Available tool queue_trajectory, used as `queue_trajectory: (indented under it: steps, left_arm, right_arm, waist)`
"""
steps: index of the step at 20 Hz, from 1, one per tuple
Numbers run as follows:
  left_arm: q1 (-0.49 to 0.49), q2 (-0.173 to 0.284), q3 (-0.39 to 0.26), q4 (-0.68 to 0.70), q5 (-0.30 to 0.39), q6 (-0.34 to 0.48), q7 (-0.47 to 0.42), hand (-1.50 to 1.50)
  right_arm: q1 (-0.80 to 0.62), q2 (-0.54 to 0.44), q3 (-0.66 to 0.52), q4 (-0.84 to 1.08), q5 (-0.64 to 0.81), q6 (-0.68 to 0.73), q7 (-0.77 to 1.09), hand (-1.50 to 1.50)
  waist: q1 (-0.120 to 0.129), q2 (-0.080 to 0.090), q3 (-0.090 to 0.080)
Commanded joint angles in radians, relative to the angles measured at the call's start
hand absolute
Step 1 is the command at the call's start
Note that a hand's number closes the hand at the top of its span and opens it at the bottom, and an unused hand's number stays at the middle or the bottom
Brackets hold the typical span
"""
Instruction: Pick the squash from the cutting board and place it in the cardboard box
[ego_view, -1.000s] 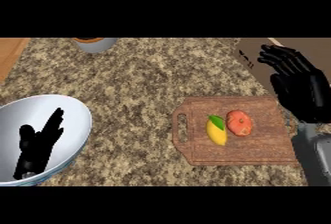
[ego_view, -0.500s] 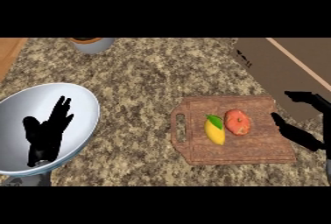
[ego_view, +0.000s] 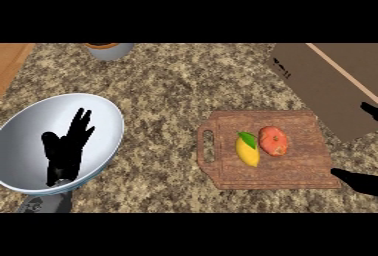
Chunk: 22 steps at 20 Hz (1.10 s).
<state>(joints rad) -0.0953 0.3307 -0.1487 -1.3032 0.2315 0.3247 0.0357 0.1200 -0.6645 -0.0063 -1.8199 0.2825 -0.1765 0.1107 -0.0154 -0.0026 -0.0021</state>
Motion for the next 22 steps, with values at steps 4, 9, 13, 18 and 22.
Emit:
queue_trajectory:
  steps: [4, 9, 13, 18, 22]
  left_arm:
    - [-0.007, -0.032, 0.006, -0.033, -0.045, 0.028, 0.003, 0.0]
    - [-0.008, -0.057, 0.03, -0.01, -0.068, 0.014, -0.015, 0.0]
    - [0.017, -0.057, 0.067, 0.02, -0.078, -0.034, -0.081, 0.0]
    - [0.042, -0.097, 0.047, -0.027, -0.114, -0.011, -0.036, 0.0]
    - [0.039, -0.094, 0.087, -0.005, -0.127, -0.051, -0.061, 0.0]
  right_arm:
    - [-0.091, -0.11, 0.017, -0.161, -0.029, 0.236, 0.358, -1.5]
    - [-0.16, -0.055, 0.159, -0.192, 0.05, 0.301, 0.544, -1.5]
    - [-0.265, -0.025, 0.167, -0.113, 0.05, 0.389, 0.605, -1.5]
    - [-0.298, 0.052, 0.283, -0.082, 0.116, 0.449, 0.75, -1.5]
    - [-0.302, 0.135, 0.289, -0.097, 0.164, 0.474, 0.799, -1.5]
  waist:
    - [0.02, 0.002, 0.001]
    - [0.025, 0.003, 0.001]
    - [0.025, 0.004, 0.001]
    - [0.026, 0.003, 0.002]
    - [0.019, 0.002, 0.002]
